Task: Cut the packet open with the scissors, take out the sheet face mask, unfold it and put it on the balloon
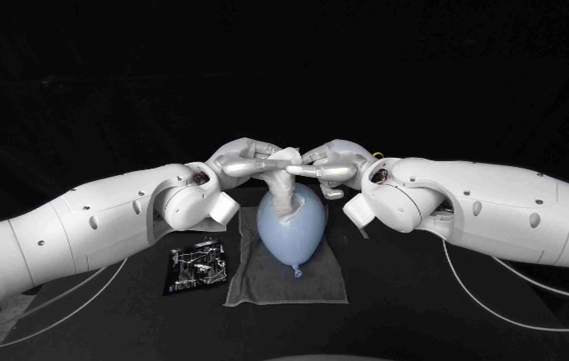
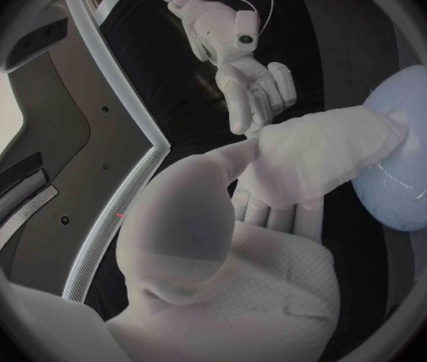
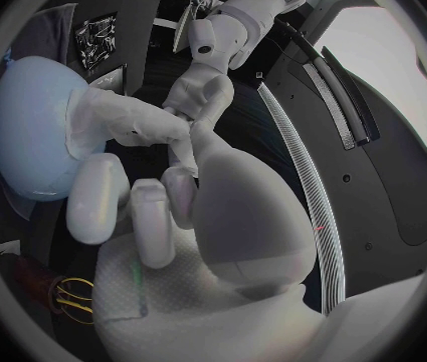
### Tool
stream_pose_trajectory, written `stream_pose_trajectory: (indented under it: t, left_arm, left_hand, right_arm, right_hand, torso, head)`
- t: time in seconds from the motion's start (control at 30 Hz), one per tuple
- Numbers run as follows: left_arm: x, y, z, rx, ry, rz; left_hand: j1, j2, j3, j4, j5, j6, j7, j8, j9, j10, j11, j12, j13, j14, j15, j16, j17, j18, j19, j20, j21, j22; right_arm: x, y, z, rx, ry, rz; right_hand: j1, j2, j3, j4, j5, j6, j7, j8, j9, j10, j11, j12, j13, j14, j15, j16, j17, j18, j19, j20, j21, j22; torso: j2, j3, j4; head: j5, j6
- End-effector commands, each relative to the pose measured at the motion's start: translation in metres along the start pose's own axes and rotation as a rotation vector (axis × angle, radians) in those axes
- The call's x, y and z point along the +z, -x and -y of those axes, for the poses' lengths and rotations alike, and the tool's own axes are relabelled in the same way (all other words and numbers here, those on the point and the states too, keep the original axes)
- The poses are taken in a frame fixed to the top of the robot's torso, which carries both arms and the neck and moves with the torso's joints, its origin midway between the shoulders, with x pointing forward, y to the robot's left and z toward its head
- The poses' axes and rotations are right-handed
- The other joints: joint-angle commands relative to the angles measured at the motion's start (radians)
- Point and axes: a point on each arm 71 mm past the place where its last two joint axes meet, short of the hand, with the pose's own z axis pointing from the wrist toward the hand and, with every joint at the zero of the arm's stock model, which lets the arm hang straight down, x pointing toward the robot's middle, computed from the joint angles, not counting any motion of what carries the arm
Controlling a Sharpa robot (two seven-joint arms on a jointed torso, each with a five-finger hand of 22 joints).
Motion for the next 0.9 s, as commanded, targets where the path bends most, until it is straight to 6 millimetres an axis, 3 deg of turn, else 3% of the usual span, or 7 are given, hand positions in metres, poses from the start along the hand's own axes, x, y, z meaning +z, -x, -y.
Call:
stream_pose_trajectory:
  t: [0.03, 0.17, 0.4, 0.67, 0.77, 0.9]
  left_arm:
    - [0.0004, 0.0001, 0.0018, 0.004, -0.015, 0.004]
    - [0.0003, -0.0002, 0.0016, 0.005, -0.012, -0.001]
    - [0.0003, -0.0009, 0.0013, 0.009, -0.009, -0.008]
    - [0.0004, -0.0011, 0.0014, 0.011, -0.009, -0.007]
    - [0.0003, -0.0011, 0.0015, 0.011, -0.010, -0.004]
    - [0.0002, -0.0006, 0.0014, 0.013, -0.010, 0.000]
  left_hand:
    - [0.012, -0.005, 0.000, -0.012, -0.003, -0.010, 0.001, -0.008, -0.002, 0.002, -0.007, 0.000, -0.002, -0.008, -0.003, 0.005, 0.002, -0.001, -0.009, 0.000, 0.008, 0.003]
    - [0.017, -0.011, -0.005, -0.022, -0.005, -0.010, 0.000, -0.015, -0.004, 0.000, -0.006, 0.003, -0.003, -0.011, -0.003, 0.007, 0.005, -0.001, -0.013, -0.003, 0.015, 0.008]
    - [0.029, -0.017, -0.016, -0.042, -0.006, -0.008, -0.002, -0.027, -0.008, -0.005, -0.004, 0.011, -0.003, -0.016, -0.002, 0.011, 0.010, -0.002, -0.024, -0.008, 0.029, 0.019]
    - [0.036, -0.015, -0.026, -0.055, -0.007, -0.008, -0.004, -0.039, -0.012, -0.009, -0.003, 0.020, -0.002, -0.019, -0.002, 0.014, 0.015, -0.004, -0.035, -0.011, 0.046, 0.031]
    - [0.039, -0.014, -0.031, -0.062, -0.007, -0.010, -0.007, -0.047, -0.015, -0.011, -0.002, 0.025, -0.002, -0.020, -0.002, 0.016, 0.017, -0.004, -0.041, -0.013, 0.054, 0.037]
    - [0.042, -0.012, -0.037, -0.070, -0.007, -0.017, -0.010, -0.059, -0.018, -0.014, -0.001, 0.032, -0.002, -0.022, -0.001, 0.018, 0.020, -0.005, -0.049, -0.015, 0.067, 0.047]
  right_arm:
    - [-0.0014, 0.0018, -0.0062, 0.047, 0.070, 0.077]
    - [-0.0022, 0.0057, -0.0074, 0.066, 0.094, 0.127]
    - [-0.0026, 0.0065, -0.0082, 0.077, 0.104, 0.148]
    - [-0.0022, 0.0016, -0.0070, 0.073, 0.080, 0.095]
    - [-0.0020, -0.0005, -0.0069, 0.071, 0.076, 0.072]
    - [-0.0022, -0.0019, -0.0073, 0.074, 0.080, 0.056]
  right_hand:
    - [0.043, 0.030, 0.034, -0.021, -0.004, 0.031, -0.021, 0.020, 0.007, 0.070, -0.047, 0.027, 0.106, 0.111, -0.024, 0.003, 0.263, -0.020, 0.019, -0.009, 0.038, 0.141]
    - [0.048, 0.046, 0.065, -0.034, -0.004, 0.039, -0.030, 0.034, 0.013, 0.081, -0.056, 0.041, 0.118, 0.111, -0.033, 0.003, 0.263, -0.025, 0.028, -0.019, 0.064, 0.152]
    - [0.025, 0.037, 0.076, -0.034, -0.005, 0.030, -0.029, 0.040, 0.017, 0.079, -0.056, 0.034, 0.114, 0.111, -0.034, 0.003, 0.263, -0.024, 0.025, -0.023, 0.057, 0.151]
    - [-0.038, -0.014, 0.057, -0.016, -0.005, -0.013, -0.006, 0.023, 0.007, 0.047, -0.037, -0.016, 0.078, 0.111, -0.020, 0.003, 0.263, -0.012, -0.002, -0.015, -0.009, 0.130]
    - [-0.060, -0.037, 0.044, -0.008, -0.005, -0.055, 0.016, -0.001, -0.007, 0.029, -0.019, -0.039, 0.062, 0.111, -0.005, 0.003, 0.263, -0.006, -0.019, -0.005, -0.047, 0.118]
    - [-0.069, -0.049, 0.035, -0.005, -0.005, -0.071, 0.027, -0.012, -0.014, 0.022, -0.008, -0.045, 0.059, 0.110, 0.005, 0.002, 0.261, -0.005, -0.025, 0.004, -0.057, 0.115]
  torso:
    - [0.000, 0.0006, -0.0001]
    - [0.000, -0.0002, 0.0001]
    - [0.000, -0.0001, -0.0001]
    - [0.000, -0.0002, 0.0003]
    - [0.000, 0.0000, 0.0002]
    - [0.000, 0.0000, 0.0005]
  head:
    - [0.000, 0.000]
    - [0.001, 0.001]
    - [0.001, 0.002]
    - [0.001, 0.002]
    - [0.001, 0.002]
    - [0.001, 0.004]
